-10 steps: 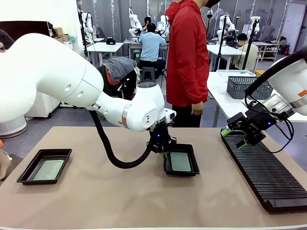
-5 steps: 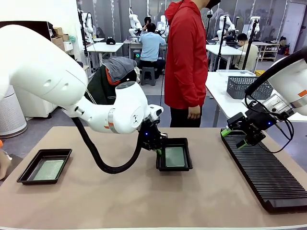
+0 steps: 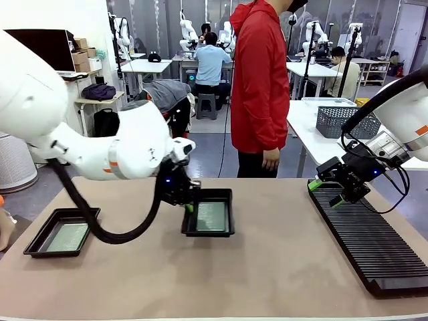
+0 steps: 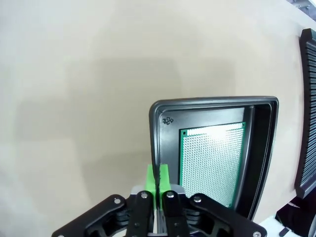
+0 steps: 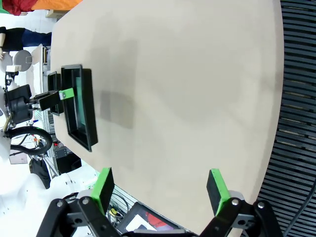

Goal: Inspect and transfer BCBs to ESD trays.
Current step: Pick up the ESD tray and place it on the left side of the table.

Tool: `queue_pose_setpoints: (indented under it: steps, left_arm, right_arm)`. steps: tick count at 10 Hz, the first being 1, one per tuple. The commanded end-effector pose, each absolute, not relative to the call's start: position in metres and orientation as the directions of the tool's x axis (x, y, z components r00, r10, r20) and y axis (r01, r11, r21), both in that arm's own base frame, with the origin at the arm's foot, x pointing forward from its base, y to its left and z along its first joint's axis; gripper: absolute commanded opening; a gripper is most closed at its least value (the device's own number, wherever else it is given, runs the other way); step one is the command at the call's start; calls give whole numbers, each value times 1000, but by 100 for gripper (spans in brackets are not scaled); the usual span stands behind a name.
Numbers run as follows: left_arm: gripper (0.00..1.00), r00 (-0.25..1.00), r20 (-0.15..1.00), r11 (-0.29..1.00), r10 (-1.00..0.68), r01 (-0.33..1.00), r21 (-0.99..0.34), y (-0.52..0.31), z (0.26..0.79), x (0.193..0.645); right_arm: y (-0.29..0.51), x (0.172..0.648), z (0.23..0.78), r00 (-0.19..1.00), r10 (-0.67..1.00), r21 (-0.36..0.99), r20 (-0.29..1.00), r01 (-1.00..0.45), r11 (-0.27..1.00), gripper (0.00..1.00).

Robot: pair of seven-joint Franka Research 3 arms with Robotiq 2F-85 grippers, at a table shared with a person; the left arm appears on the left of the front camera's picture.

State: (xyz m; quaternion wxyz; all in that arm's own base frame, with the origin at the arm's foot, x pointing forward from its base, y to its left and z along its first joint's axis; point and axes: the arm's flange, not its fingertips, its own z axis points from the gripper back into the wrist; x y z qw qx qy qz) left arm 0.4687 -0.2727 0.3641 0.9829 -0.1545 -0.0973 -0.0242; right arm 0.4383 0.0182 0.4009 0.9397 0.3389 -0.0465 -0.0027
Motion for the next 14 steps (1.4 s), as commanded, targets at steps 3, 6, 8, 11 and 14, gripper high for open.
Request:
queue_pose_setpoints:
  steps: [3,6,8,11,14]
  left_arm:
    - [3,981,187,952,-42,96,-290,-181,361,448]
    - [3,986,166,955,-24,72,-289,-118,349,442]
    - [3,986,168,954,1,49,-295,-85,340,435]
    - [3,981,192,952,22,37,-302,-54,328,431]
    - [3,981,191,955,40,18,-296,-41,318,436]
  right_arm:
    - [20,439,402,995,-61,631,82,-4,776,100]
    - [20,439,402,995,-61,631,82,-4,776,100]
    - [20,439,402,995,-61,631,82,-4,776,100]
    - [20,439,402,995,-61,631,82,-4,776,100]
    - [20,439,402,995,-61,631,82,-4,776,100]
